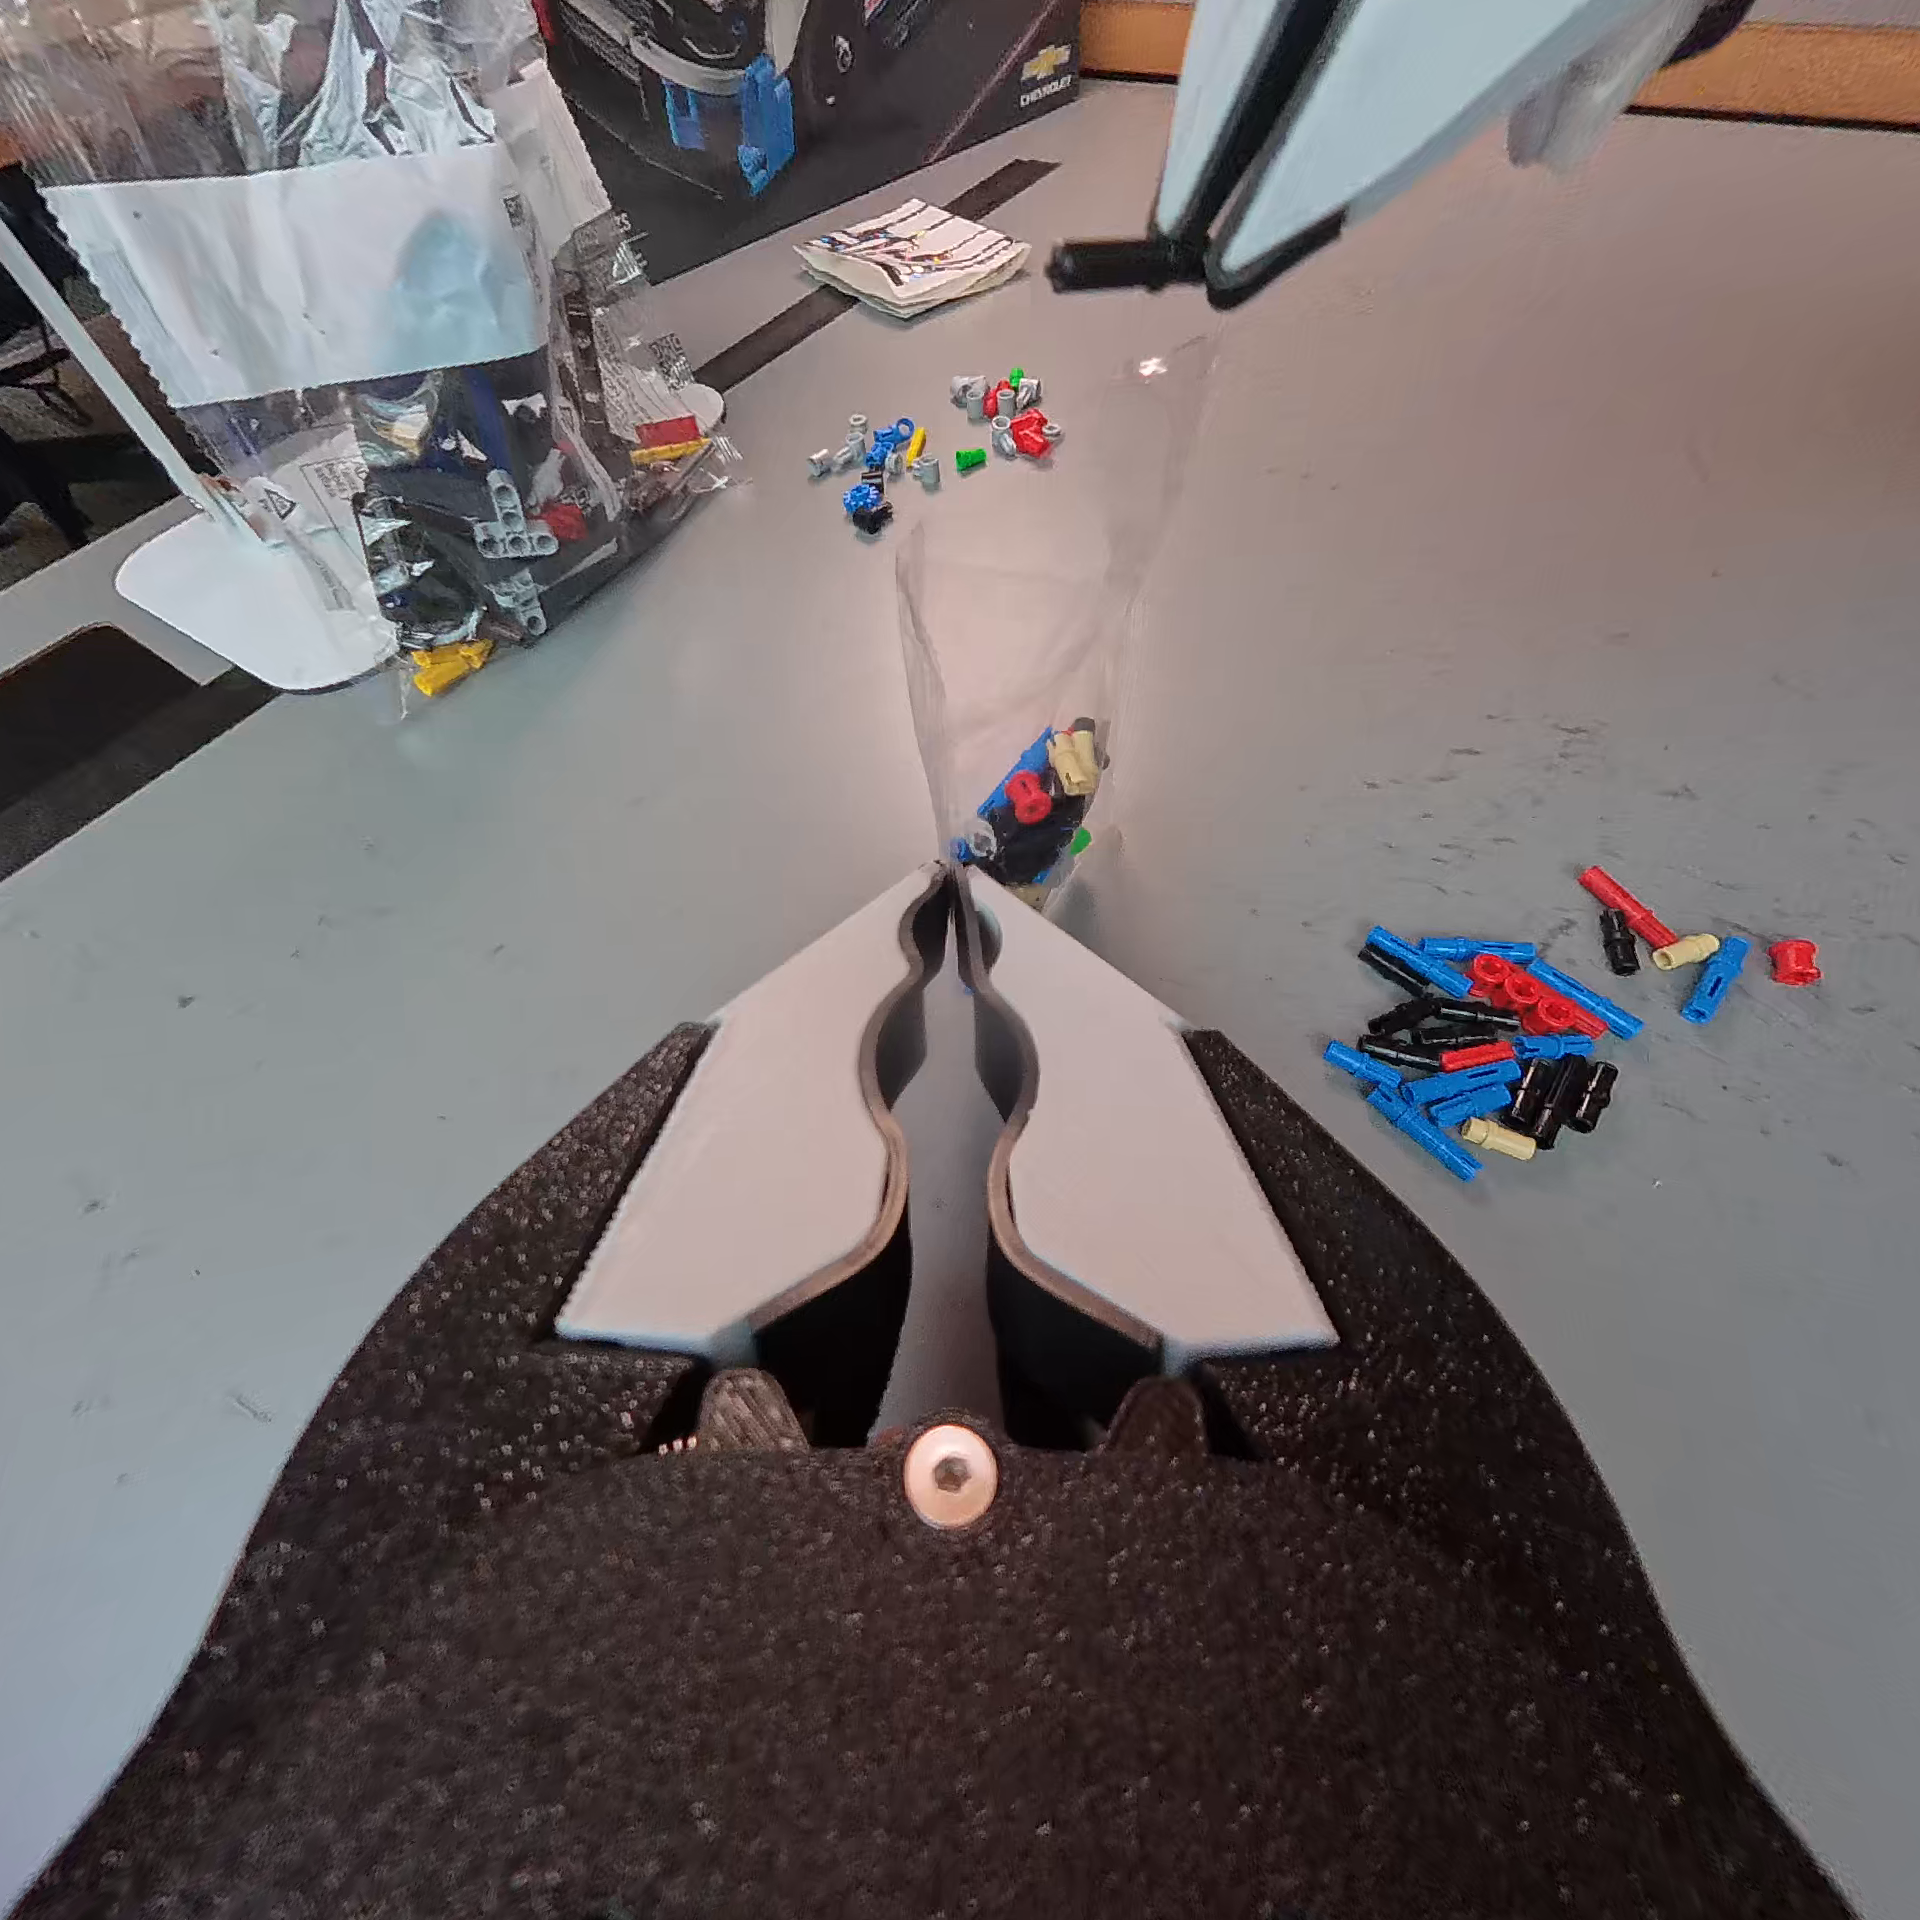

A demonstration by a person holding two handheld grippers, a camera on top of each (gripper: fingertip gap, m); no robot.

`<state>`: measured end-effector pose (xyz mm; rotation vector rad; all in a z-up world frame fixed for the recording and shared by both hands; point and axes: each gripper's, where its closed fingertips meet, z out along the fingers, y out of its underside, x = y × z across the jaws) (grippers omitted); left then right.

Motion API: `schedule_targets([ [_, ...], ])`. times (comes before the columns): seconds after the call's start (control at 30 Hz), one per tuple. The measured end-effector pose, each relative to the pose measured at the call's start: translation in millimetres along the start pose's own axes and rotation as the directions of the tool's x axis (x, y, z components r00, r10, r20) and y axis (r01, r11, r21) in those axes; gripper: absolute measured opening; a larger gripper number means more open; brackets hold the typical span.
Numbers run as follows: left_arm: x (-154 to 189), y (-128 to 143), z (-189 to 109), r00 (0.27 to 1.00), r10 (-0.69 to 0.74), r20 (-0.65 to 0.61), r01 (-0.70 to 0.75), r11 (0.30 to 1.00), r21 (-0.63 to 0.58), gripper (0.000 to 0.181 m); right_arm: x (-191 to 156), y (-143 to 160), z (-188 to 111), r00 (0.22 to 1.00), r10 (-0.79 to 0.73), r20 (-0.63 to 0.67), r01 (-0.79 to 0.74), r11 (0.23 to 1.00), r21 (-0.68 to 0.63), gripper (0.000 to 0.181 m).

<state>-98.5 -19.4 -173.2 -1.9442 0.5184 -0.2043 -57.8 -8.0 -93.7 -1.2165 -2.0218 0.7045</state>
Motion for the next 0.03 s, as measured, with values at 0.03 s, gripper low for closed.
schedule_targets([
  [0.03,1.3,-0.4,0.1,1.0,0.004,-0.004,-0.004,1.0,0.001,0.001,-0.1,3.0,1.4,1.0,-0.017,0.017,0.017,0.999,-0.037,0.004],
])
